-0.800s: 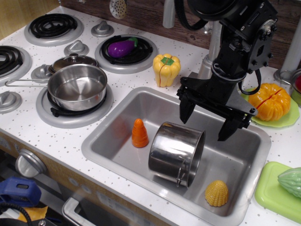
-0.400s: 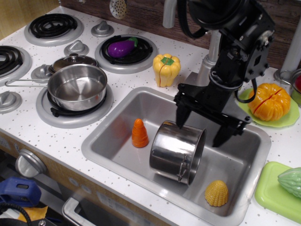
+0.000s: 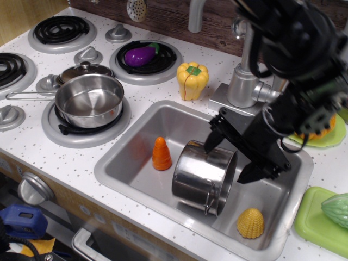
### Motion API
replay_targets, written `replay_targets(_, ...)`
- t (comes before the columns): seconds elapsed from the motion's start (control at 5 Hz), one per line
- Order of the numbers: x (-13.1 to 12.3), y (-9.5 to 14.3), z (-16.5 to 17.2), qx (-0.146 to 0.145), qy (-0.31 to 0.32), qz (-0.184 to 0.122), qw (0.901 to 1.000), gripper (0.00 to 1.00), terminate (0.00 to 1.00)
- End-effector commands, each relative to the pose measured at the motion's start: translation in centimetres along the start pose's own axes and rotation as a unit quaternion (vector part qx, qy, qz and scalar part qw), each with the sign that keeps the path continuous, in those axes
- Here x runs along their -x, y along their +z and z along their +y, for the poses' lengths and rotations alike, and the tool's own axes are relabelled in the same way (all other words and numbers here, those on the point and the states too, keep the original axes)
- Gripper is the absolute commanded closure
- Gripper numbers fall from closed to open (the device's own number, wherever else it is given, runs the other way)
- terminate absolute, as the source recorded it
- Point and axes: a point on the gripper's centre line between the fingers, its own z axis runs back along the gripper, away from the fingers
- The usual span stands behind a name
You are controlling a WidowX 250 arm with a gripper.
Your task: Flip pot upright in sink
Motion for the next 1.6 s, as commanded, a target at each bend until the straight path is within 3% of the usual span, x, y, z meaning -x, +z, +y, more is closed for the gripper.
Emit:
replay_targets(0.0, -1.0, 0.4, -0.2, -0.033, 0.007, -0.032, 0.9989, 0.0, 0.0)
replay_targets(0.4, -1.0, -0.7, 0.2, -0.121, -0.028, -0.027, 0.9919, 0.0, 0.0)
replay_targets(0.6, -1.2, -0.8, 1.1, -0.143, -0.046, -0.021, 0.9885, 0.0, 0.0)
replay_targets(0.8, -1.1, -1.1, 1.6, -0.149, -0.045, -0.024, 0.9875, 1.0, 0.0)
replay_targets(1.2, -1.1, -1.2, 1.9, -0.132, -0.029, -0.024, 0.9905, 1.0, 0.0)
replay_targets(1.4, -1.2, -1.1, 2.5, -0.093, -0.025, -0.024, 0.9951, 1.0, 0.0)
